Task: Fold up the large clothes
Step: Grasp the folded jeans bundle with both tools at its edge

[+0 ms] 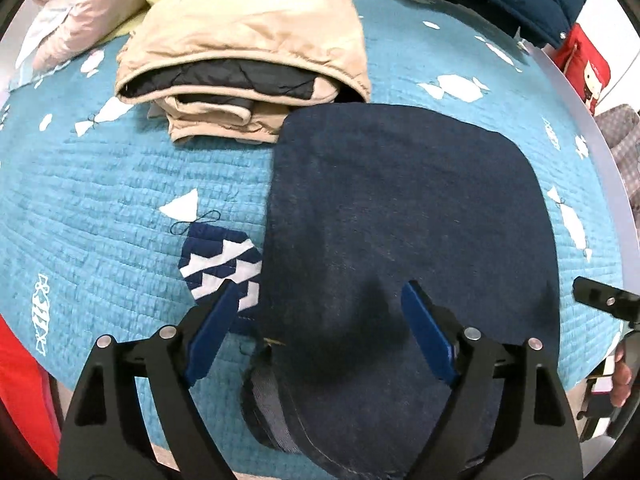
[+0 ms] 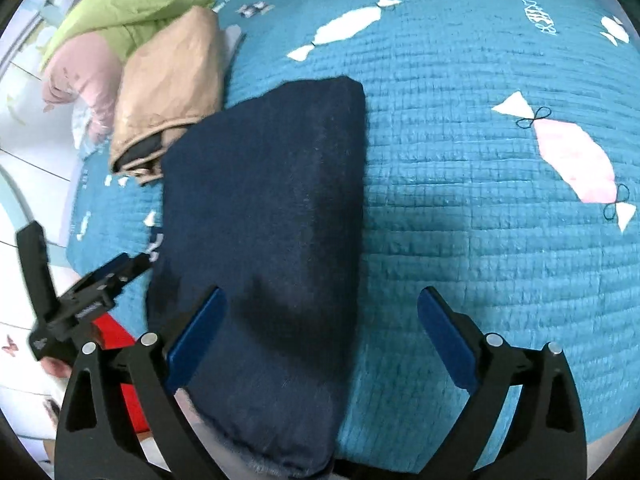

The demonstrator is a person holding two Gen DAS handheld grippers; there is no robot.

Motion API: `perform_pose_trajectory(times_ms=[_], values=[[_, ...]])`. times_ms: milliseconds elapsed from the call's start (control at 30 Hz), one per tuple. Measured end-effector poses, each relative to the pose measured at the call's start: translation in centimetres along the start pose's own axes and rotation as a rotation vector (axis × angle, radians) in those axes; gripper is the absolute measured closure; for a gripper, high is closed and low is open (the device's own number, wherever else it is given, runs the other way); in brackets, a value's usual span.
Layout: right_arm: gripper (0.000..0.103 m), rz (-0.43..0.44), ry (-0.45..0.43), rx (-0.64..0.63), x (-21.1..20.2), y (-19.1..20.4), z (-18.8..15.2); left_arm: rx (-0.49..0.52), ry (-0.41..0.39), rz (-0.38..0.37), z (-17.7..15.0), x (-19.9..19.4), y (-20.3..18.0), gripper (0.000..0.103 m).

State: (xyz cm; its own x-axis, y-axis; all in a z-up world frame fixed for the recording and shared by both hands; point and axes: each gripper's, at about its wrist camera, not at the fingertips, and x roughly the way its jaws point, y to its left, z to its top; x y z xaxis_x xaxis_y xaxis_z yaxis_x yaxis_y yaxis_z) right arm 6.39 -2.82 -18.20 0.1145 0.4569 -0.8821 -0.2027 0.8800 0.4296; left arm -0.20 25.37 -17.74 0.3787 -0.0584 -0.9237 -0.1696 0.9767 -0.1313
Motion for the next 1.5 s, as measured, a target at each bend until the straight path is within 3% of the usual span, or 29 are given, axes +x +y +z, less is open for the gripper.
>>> perform_pose_trajectory(times_ms=[100, 167, 233, 367, 433, 533, 567, 600, 633, 667, 700, 733, 767, 833, 867, 900, 1033, 1067, 1100, 1167, 1267, 1333, 1367, 1433, 1500], values=[[0.009, 0.075, 0.042, -0.052, 2.0, 0.4, 0.6, -0.013, 0.014, 0.009, 0.3, 0.8, 0.5, 0.017], [0.009, 0.056, 0.042, -0.079, 3.5, 0.4, 1.0, -0.015, 0.025, 0.005, 0.5, 1.4, 0.8, 0.017], [0.009, 0.134, 0.052, -0.070, 4.7, 0.0, 1.4, -0.026, 0.035, 0.010, 0.6, 1.9, 1.2, 0.016], [0.006, 0.361, 0.008, 0.093, 6.4, -2.2, 2.2, -0.051, 0.057, 0.003, 0.9, 3.1, 1.8, 0.015], [0.006, 0.415, -0.011, 0.158, 6.5, -3.1, 2.3, -0.067, 0.065, -0.006, 1.0, 3.6, 2.0, 0.015], [0.007, 0.371, -0.019, 0.104, 6.0, -2.0, 2.0, -0.078, 0.072, -0.009, 1.0, 4.1, 2.1, 0.014], [0.011, 0.334, -0.022, 0.066, 5.7, -1.4, 1.7, -0.086, 0.078, -0.015, 1.1, 4.3, 2.2, 0.014], [0.021, 0.290, -0.036, 0.026, 5.0, -0.7, 1.3, -0.092, 0.082, -0.020, 1.3, 4.5, 2.3, 0.014], [0.028, 0.298, -0.041, 0.028, 4.6, -0.7, 1.2, -0.097, 0.084, -0.026, 1.4, 4.5, 2.4, 0.014], [0.041, 0.361, -0.037, 0.052, 4.0, -1.0, 1.1, -0.096, 0.085, -0.030, 1.5, 4.5, 2.5, 0.014], [0.046, 0.476, -0.017, 0.082, 3.6, -1.5, 1.0, -0.094, 0.085, -0.032, 1.6, 4.5, 2.5, 0.014], [0.046, 0.514, -0.003, 0.062, 3.4, -1.5, 0.9, -0.092, 0.083, -0.041, 1.7, 4.4, 2.6, 0.014], [0.045, 0.492, -0.003, 0.021, 3.3, -1.1, 1.0, -0.092, 0.084, -0.044, 1.8, 4.3, 2.7, 0.014], [0.031, 0.477, 0.037, -0.010, 4.4, -0.7, 1.2, -0.086, 0.093, -0.037, 2.1, 4.4, 2.9, 0.014], [0.014, 0.504, 0.051, -0.006, 5.2, -0.7, 1.3, -0.084, 0.095, -0.034, 2.1, 4.4, 3.0, 0.014], [0.011, 0.507, 0.062, 0.013, 6.3, -0.7, 1.3, -0.084, 0.095, -0.034, 2.2, 4.4, 3.1, 0.014], [0.015, 0.438, 0.054, -0.028, 6.8, 0.4, 1.0, -0.091, 0.094, -0.035, 2.3, 4.2, 3.9, 0.014], [0.038, 0.427, 0.050, 0.000, 6.4, 0.0, 1.0, -0.095, 0.099, -0.043, 2.2, 4.3, 4.0, 0.014], [0.057, 0.458, 0.063, 0.048, 5.8, -1.0, 1.1, -0.105, 0.108, -0.059, 2.2, 4.5, 4.2, 0.014], [0.065, 0.482, 0.044, 0.065, 4.3, -1.6, 0.9, -0.120, 0.123, -0.101, 2.1, 4.6, 4.3, 0.014], [0.067, 0.485, 0.014, 0.025, 2.3, -1.1, 0.9, -0.119, 0.130, -0.184, 2.1, 4.6, 3.8, 0.014], [0.068, 0.487, -0.002, 0.007, 1.1, -1.3, 0.8, -0.119, 0.158, -0.290, 2.3, 5.0, 3.2, 0.014], [0.068, 0.483, -0.007, 0.004, 1.0, -1.6, 1.1, -0.114, 0.186, -0.398, 2.5, 5.8, 2.5, 0.014], [0.068, 0.453, -0.019, -0.008, -0.4, -2.9, 1.4, -0.107, 0.214, -0.455, 3.0, 7.1, 1.4, 0.013], [0.067, 0.447, -0.023, 0.007, -1.1, -3.9, 1.4, -0.082, 0.246, -0.471, 3.4, 8.5, 0.2, 0.004]])
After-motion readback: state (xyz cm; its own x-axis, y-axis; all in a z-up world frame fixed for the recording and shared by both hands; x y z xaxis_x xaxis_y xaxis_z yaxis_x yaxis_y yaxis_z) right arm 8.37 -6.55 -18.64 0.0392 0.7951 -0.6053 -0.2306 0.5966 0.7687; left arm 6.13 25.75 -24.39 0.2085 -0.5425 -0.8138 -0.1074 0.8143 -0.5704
